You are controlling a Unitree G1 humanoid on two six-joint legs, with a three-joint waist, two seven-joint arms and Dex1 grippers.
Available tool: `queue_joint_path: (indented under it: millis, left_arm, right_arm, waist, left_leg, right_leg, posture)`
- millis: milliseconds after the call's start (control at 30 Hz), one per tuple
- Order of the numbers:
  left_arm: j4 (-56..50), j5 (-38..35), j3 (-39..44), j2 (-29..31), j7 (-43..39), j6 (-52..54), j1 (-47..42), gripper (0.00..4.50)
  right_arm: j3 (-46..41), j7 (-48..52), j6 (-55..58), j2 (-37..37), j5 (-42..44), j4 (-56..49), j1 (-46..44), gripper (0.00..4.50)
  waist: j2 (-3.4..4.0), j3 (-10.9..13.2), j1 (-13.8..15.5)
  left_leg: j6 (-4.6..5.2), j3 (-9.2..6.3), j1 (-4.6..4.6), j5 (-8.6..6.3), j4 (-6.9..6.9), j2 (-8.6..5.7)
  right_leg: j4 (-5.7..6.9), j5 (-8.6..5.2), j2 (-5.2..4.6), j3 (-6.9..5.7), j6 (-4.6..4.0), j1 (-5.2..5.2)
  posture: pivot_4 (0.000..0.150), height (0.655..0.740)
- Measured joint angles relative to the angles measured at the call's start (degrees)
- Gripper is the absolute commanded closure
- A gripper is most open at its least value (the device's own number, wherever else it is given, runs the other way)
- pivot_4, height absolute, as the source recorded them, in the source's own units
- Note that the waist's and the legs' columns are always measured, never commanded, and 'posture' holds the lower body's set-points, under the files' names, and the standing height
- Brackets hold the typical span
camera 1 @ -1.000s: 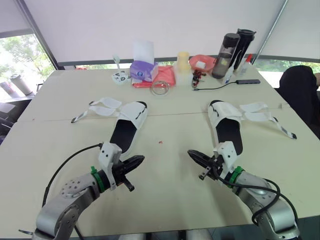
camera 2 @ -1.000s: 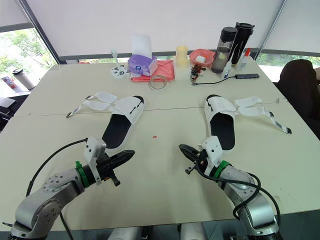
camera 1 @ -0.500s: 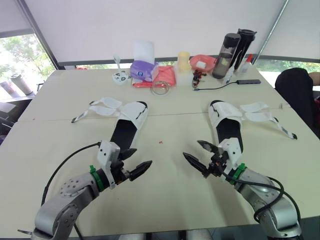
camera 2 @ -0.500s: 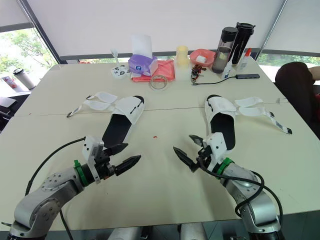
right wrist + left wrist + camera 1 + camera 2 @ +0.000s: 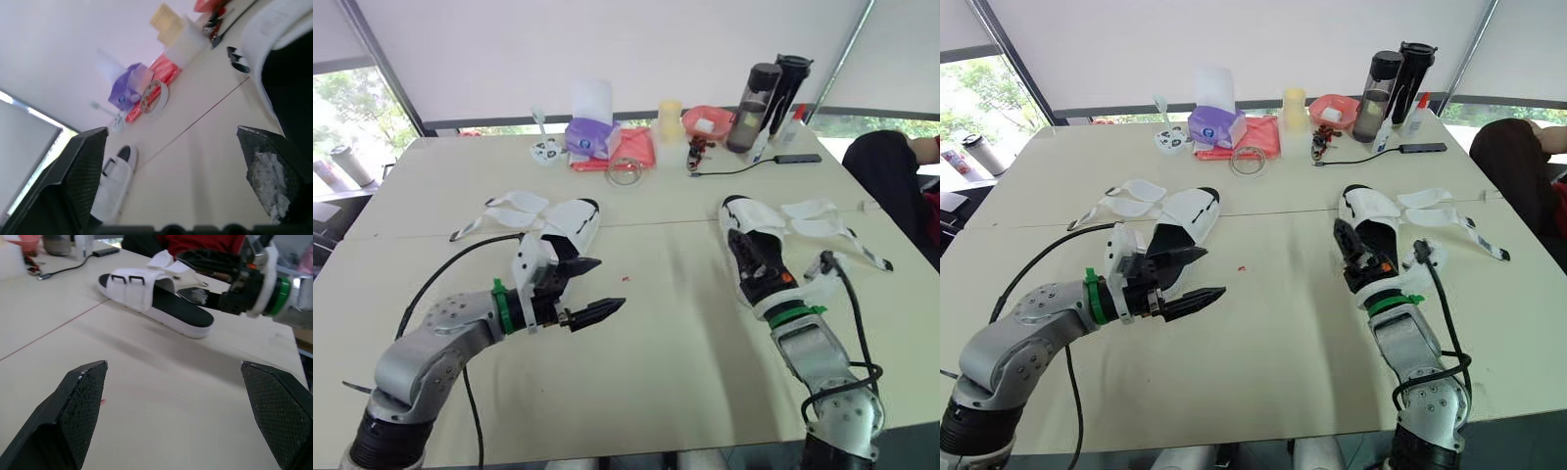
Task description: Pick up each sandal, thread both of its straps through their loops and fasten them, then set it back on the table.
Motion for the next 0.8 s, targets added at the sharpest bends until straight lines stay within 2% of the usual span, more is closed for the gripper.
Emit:
queue_joint_path:
  millis: [100, 233, 400, 800]
  left_arm:
    - [-0.03, 0.05, -0.86, 0.23, -0.93, 0.08, -1.4, 0.0]
    - [0.42, 0.33, -2.39, -0.83, -1.09, -0.04, -2.81, 0.0]
    - [2.06, 2.14, -3.56, -2.26, -0.63, -1.14, -2.94, 0.0]
    - [3.23, 4.89, -4.79, -3.97, -0.7, -2.47, -2.71, 0.0]
  right_arm:
    - [-1.45, -6.64, -3.29, 1.3, 3.3, 2.25, -2.11, 0.04]
    - [-2.44, -10.22, -7.27, 1.66, 4.53, 7.11, -5.69, 0.04]
    - [-2.94, -8.46, -9.92, -0.66, 4.27, 14.5, -10.6, 0.04]
    - [-6.26, -1.18, -15.3, -4.95, 1.29, 39.89, -27.02, 0.04]
  waist:
    - [0.01, 0.0, -0.01]
    - [0.02, 0.0, -0.12]
    - [0.04, 0.01, -0.55]
    - [0.06, 0.01, -1.61]
  left_leg:
    - [-0.01, 0.01, 0.01, 0.02, 0.0, 0.0]
    - [-0.01, 0.05, 0.05, 0.04, 0.0, 0.01]
    - [0.0, 0.11, 0.09, 0.05, -0.04, 0.02]
    - [0.01, 0.31, 0.15, 0.06, -0.06, 0.04]
  right_leg:
    - [0.0, 0.0, 0.03, 0.0, -0.01, 0.0]
    - [0.03, 0.01, 0.11, 0.01, -0.01, 0.02]
    - [0.07, 0.0, 0.16, 0.03, -0.02, 0.02]
    - [0.12, 0.12, 0.17, 0.16, 0.12, 0.02]
  posture:
    - [0.15, 0.74]
    - [0.15, 0.74]
    - [0.15, 0.74]
    - [0.15, 0.74]
